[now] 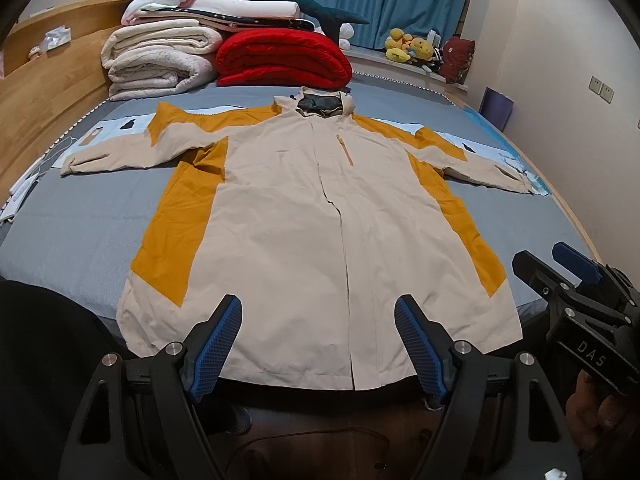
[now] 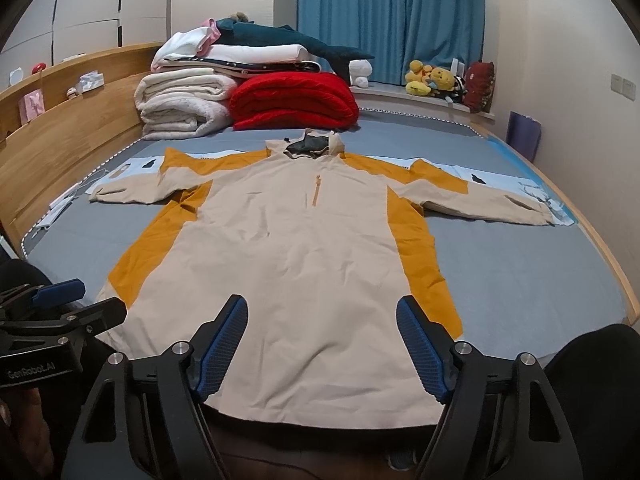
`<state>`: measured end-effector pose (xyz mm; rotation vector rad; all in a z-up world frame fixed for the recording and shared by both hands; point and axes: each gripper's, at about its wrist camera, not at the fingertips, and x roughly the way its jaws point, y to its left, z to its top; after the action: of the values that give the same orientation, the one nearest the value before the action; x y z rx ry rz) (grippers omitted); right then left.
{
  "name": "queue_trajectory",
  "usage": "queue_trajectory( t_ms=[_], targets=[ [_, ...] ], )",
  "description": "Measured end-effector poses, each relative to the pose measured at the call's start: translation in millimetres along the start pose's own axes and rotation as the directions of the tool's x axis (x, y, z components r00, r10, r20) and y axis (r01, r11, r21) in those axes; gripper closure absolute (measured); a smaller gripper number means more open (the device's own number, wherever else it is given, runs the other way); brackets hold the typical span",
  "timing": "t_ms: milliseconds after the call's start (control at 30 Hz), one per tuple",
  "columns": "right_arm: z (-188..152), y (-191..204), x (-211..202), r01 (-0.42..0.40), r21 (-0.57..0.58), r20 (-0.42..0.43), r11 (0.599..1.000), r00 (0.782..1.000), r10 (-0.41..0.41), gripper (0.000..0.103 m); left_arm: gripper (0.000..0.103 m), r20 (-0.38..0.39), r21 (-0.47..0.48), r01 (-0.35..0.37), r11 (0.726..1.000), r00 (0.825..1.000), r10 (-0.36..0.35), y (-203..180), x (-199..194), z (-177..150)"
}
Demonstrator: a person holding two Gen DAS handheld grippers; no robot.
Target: Fold large clothes
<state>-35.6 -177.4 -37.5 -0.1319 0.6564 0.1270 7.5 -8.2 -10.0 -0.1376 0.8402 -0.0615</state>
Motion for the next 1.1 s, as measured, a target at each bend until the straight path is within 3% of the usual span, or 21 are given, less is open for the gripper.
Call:
queue_trajectory(
  t_ms=[633, 700, 767, 833, 1100],
  targets=[
    [5, -1, -2, -0.011, 0.024, 0.008, 1.000, 1.000, 0.011, 0.031, 0.027, -0.035, -0.014, -0.030, 0.999, 0.999, 0.029, 1, -1, 5],
    [6, 0, 0, -0.003, 0.021, -0.008, 1.000, 1.000, 0.004, 0.031, 0.031, -0.056, -0.002, -0.050, 0.999, 0.997, 0.050, 4, 10, 2],
    [7, 2, 6, -0.002, 0.017, -0.029, 1.000, 1.000, 0.002, 0.031, 0.037, -0.079, -0.041, -0.029, 0.999, 0.997, 0.025, 9, 17, 5],
    [11, 4, 12, 0.001, 0.012, -0.039, 1.000, 0.999, -0.001, 0.031, 0.038, -0.070, -0.035, -0.050, 0.998, 0.996, 0.047, 11, 19, 7],
    [21, 3, 32, -0.007, 0.025, -0.088, 1.000, 0.996, 0.010, 0.031, 0.038, -0.113, -0.090, -0.025, 0.996, 0.993, 0.015, 13, 33, 14]
  ],
)
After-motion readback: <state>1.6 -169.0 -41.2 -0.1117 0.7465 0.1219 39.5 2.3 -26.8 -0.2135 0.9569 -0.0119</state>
